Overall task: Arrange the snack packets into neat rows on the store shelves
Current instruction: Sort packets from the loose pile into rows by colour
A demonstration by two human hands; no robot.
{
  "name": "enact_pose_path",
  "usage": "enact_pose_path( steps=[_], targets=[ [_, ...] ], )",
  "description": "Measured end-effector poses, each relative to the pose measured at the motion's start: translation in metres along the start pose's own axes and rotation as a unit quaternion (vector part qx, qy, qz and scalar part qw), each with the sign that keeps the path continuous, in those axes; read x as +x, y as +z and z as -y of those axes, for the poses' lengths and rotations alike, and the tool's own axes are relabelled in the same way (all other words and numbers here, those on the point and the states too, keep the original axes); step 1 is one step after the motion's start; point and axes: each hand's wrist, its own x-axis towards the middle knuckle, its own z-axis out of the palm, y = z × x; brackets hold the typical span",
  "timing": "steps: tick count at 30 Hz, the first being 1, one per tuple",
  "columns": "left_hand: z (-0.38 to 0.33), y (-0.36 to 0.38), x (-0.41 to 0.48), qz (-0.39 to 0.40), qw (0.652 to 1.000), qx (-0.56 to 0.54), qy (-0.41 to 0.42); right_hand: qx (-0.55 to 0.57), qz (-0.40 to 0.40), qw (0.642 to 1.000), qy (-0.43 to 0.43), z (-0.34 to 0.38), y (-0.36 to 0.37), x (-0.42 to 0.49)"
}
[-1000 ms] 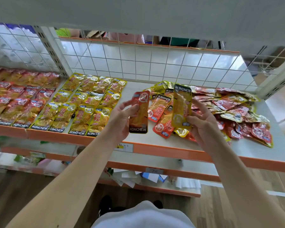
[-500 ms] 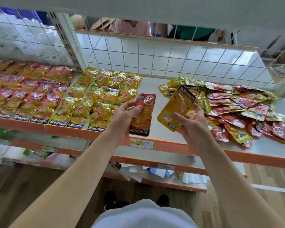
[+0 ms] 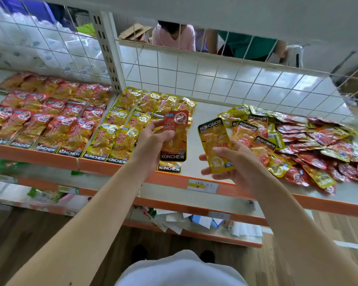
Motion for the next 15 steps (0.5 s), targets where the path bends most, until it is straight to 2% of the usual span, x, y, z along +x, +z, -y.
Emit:
enact_pose_path(
  steps=[11,15],
  targets=[
    [-0.025,-0.038,0.012,0.027,0.999,-0.025,0.002,-0.037,-0.139,0.989,-0.038,0.006,0.008,0.009],
    [-0.031,-0.045,0.014,0.038,0.999,-0.003,-0.002,-0.024,-0.160,0.984,-0.069,0.008,0.016,0.013]
  ],
)
